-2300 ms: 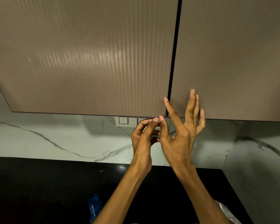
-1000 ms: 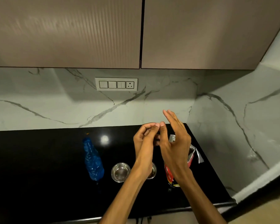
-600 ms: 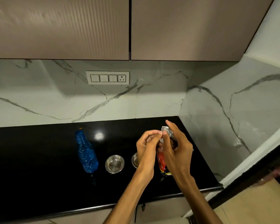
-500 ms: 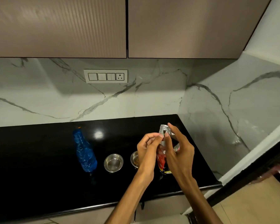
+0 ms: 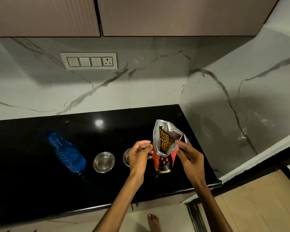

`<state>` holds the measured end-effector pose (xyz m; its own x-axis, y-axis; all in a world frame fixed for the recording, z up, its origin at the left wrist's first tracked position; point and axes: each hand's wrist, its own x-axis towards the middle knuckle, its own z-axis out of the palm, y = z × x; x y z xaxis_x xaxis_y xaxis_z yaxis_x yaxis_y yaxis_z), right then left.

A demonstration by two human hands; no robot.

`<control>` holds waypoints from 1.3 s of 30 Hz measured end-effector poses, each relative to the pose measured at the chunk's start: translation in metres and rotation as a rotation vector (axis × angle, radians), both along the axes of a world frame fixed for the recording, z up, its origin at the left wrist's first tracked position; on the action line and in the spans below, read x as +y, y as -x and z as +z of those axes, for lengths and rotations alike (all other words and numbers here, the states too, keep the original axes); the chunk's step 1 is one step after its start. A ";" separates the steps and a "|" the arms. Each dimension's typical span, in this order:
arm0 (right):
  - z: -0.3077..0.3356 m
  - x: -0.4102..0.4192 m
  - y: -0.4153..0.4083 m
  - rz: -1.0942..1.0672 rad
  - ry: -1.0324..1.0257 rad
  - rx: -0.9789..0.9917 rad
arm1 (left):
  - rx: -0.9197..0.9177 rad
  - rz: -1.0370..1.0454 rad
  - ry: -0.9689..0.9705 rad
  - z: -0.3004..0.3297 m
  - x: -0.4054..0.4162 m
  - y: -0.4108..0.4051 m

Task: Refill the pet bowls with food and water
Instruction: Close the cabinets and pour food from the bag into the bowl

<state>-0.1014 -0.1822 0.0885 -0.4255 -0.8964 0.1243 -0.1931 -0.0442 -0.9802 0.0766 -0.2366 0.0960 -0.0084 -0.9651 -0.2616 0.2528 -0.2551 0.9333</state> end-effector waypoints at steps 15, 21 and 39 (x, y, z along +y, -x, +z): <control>-0.108 -0.042 0.102 0.130 -0.279 -0.201 | -0.329 -0.063 -0.151 -0.092 -0.061 0.016; -0.122 -0.071 0.117 0.323 -0.369 -0.293 | -0.236 -0.190 -0.185 -0.100 -0.079 0.025; -0.140 -0.142 0.116 0.691 -0.544 -0.425 | -0.178 -0.521 -0.301 -0.098 -0.101 0.024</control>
